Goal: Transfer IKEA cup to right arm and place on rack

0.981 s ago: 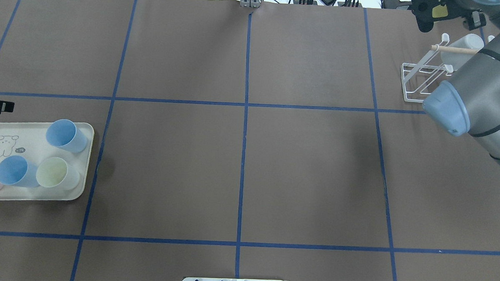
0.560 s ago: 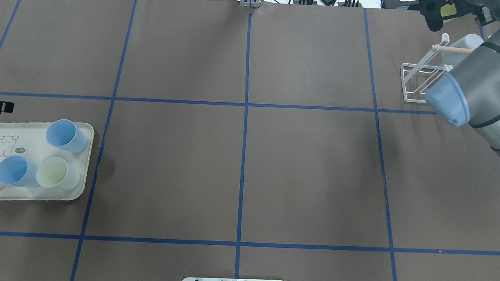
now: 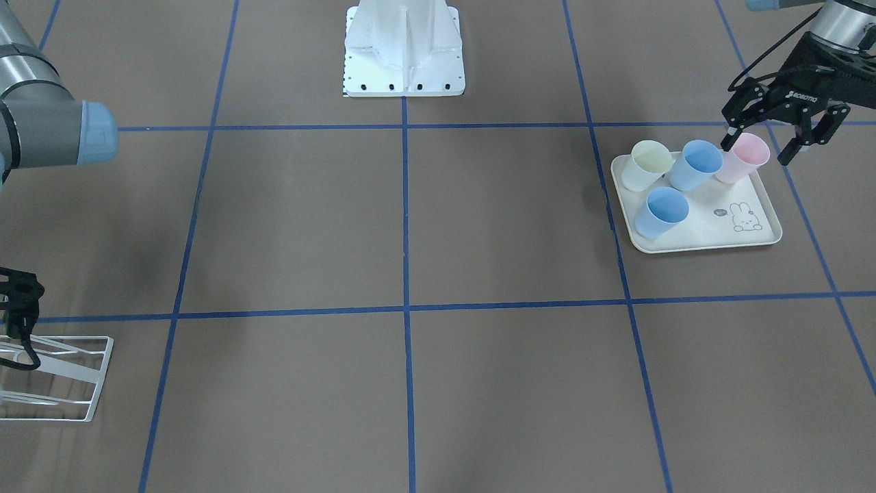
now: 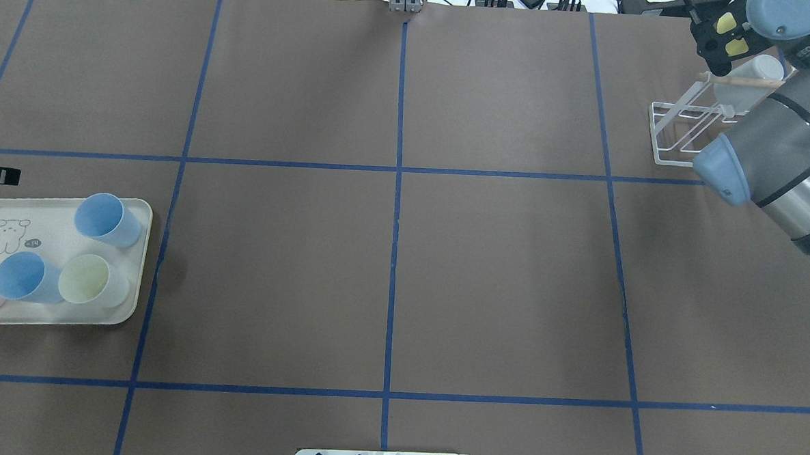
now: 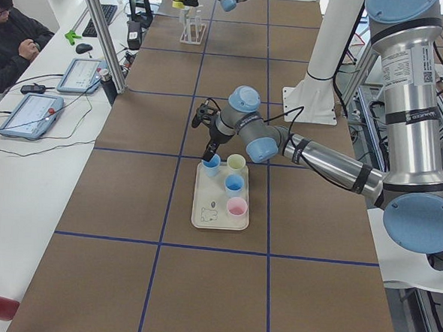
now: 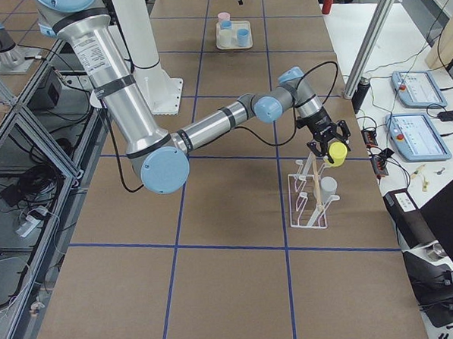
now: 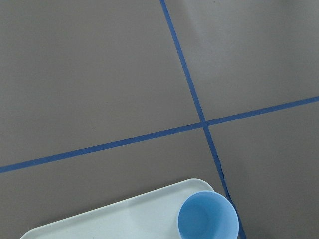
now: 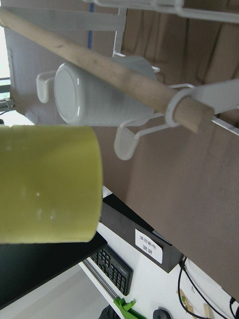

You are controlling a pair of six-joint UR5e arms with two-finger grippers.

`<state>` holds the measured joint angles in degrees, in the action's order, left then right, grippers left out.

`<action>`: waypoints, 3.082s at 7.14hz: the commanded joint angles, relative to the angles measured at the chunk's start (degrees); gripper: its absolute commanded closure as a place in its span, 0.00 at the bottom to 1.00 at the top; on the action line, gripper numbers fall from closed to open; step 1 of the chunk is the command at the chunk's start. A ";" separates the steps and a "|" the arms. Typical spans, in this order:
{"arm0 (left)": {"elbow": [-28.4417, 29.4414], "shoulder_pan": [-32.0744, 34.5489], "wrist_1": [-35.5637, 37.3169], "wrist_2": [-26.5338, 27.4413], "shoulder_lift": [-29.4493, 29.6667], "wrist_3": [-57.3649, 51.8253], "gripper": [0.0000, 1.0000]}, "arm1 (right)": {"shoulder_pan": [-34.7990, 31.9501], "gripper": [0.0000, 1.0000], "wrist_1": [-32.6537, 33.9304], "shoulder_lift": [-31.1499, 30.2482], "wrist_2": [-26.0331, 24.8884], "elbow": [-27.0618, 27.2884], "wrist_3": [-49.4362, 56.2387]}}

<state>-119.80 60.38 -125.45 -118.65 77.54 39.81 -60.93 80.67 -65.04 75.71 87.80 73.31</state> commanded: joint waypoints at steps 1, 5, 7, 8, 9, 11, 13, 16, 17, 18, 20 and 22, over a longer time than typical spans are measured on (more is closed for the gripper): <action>0.00 0.00 -0.06 0.00 -0.11 0.00 0.00 | 0.45 0.92 -1.05 0.00 -0.21 -1.14 -0.19; 0.00 0.00 -0.06 0.00 -0.11 0.00 0.00 | 1.60 0.84 -1.05 -0.79 -2.32 -2.01 -0.28; 0.00 0.00 -0.06 0.00 -0.11 0.00 0.00 | 2.56 0.82 -1.13 -0.62 -2.59 -3.07 -0.71; 0.00 0.00 -0.06 0.00 -0.11 0.00 0.00 | 2.83 0.81 -1.13 -0.62 -2.59 -3.25 -0.80; -0.09 0.00 -0.06 0.00 -0.02 0.00 0.00 | 3.00 0.79 -1.13 -0.62 -2.59 -3.34 -0.80; -0.09 0.00 -0.06 0.00 -0.11 0.00 0.00 | 3.88 0.69 -1.13 -0.62 -3.64 -3.42 -0.89; -0.26 0.00 -0.06 0.00 -0.11 0.00 0.00 | 4.41 0.63 -1.13 -0.62 -4.43 -3.42 -0.89; -0.26 0.00 -0.06 0.00 -0.11 0.00 0.00 | 5.81 0.54 -1.13 -0.62 -6.80 -3.77 -1.33; -0.09 0.00 -0.06 0.00 -0.11 0.00 0.00 | 5.91 0.52 -1.13 -0.62 -6.81 -3.86 -1.42; -0.09 -0.09 -0.06 0.00 -0.02 0.00 0.00 | 6.08 0.43 -1.13 -0.44 -6.81 -4.30 -1.42; 0.00 -0.09 -0.06 0.00 -0.11 0.00 0.00 | 6.08 0.22 -1.13 -0.09 -6.81 -5.00 -1.42; -0.09 -0.09 -0.06 0.00 -0.11 0.00 0.00 | 6.08 0.15 -1.13 -0.09 -6.81 -5.01 -1.42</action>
<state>-119.85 60.30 -125.51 -118.65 77.48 39.81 -54.88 79.54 -65.15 68.91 82.89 71.90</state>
